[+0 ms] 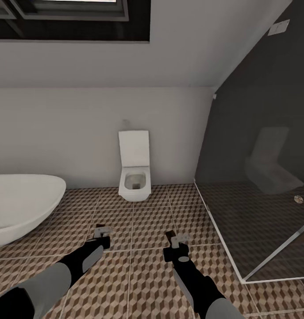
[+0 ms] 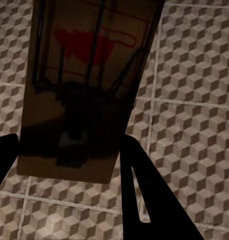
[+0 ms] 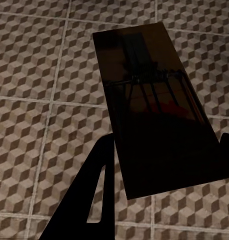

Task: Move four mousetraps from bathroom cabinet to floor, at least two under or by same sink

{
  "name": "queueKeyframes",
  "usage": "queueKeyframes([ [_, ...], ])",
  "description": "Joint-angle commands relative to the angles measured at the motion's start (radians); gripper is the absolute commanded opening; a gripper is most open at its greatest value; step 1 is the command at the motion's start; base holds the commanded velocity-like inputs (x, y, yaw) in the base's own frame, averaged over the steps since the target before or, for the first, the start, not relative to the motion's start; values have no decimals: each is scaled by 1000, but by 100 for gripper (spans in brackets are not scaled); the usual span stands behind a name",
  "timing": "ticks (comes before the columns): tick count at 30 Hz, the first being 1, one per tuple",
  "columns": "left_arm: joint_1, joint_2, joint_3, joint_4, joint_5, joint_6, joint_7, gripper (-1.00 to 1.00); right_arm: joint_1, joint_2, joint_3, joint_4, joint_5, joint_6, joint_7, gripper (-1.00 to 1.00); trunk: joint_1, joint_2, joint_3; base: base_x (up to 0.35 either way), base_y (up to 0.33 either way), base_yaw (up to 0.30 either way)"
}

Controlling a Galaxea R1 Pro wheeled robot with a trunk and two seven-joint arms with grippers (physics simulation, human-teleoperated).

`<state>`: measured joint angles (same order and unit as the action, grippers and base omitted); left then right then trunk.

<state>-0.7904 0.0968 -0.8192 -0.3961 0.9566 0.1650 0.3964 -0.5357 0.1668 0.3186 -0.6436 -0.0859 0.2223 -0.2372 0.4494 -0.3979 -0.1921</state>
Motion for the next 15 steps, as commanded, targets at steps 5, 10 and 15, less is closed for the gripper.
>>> queueKeyframes([
  [5, -1, 14, -8, -129, 5, 89, 11, -100, -1, 0, 7, -2, -10, 5, -10, -100, 1, -2, -2, 0, 0, 0],
  [10, -1, 43, -8, -182, 5, 178, 12, -100, -1, 0, 7, -13, -10, 5, -10, -100, 1, -2, -2, 0, 0, 0],
  [15, -1, 54, -9, -187, 5, 189, 11, -100, -1, -2, 7, -30, -11, 5, -11, -100, 1, -2, -2, 0, 0, 0],
])
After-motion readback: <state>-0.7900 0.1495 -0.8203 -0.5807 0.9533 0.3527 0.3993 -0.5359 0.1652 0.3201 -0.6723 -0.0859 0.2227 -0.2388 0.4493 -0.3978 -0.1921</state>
